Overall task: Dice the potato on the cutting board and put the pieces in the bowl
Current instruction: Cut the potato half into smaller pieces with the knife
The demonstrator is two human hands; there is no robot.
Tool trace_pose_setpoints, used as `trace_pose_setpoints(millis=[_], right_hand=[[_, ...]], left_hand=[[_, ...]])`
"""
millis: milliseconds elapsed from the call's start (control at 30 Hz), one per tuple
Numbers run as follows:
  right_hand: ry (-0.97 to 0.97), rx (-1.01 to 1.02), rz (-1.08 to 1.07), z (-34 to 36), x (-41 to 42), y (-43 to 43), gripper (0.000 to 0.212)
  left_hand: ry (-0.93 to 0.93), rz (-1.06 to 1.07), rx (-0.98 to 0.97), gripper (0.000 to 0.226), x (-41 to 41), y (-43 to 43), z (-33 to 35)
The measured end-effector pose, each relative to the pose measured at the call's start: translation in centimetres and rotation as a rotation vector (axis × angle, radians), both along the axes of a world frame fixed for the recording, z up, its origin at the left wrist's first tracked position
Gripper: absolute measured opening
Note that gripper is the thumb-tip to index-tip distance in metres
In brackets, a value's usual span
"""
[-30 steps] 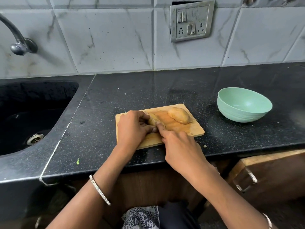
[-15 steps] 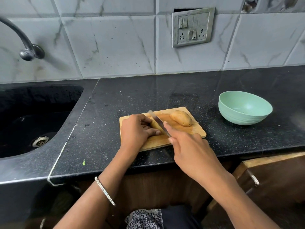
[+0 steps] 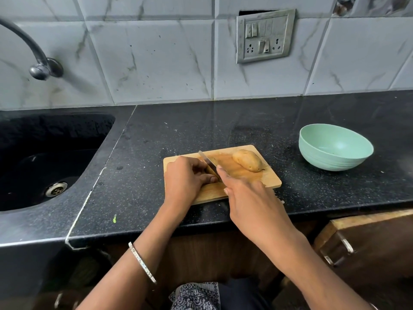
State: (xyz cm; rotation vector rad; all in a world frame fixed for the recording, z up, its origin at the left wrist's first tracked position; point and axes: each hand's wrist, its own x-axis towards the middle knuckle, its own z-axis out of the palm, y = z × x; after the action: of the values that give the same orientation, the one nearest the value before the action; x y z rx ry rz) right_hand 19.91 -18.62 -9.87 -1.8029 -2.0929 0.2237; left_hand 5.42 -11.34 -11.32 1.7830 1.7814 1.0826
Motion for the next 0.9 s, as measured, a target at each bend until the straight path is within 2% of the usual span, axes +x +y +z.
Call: trace_pose_setpoints(millis=[567, 900], right_hand=[[-0.173, 0.023, -0.019, -0.3, -1.4, -0.1, 0.075], [-0.194, -0.022, -0.012, -0.2, -2.0, 0.8, 0.07]], left_hand=[[0.108, 0.067, -0.008, 0.017, 0.7, -0.3, 0.6], [0.119, 0.031, -0.003, 0.013, 0.3, -0.2, 0.7]])
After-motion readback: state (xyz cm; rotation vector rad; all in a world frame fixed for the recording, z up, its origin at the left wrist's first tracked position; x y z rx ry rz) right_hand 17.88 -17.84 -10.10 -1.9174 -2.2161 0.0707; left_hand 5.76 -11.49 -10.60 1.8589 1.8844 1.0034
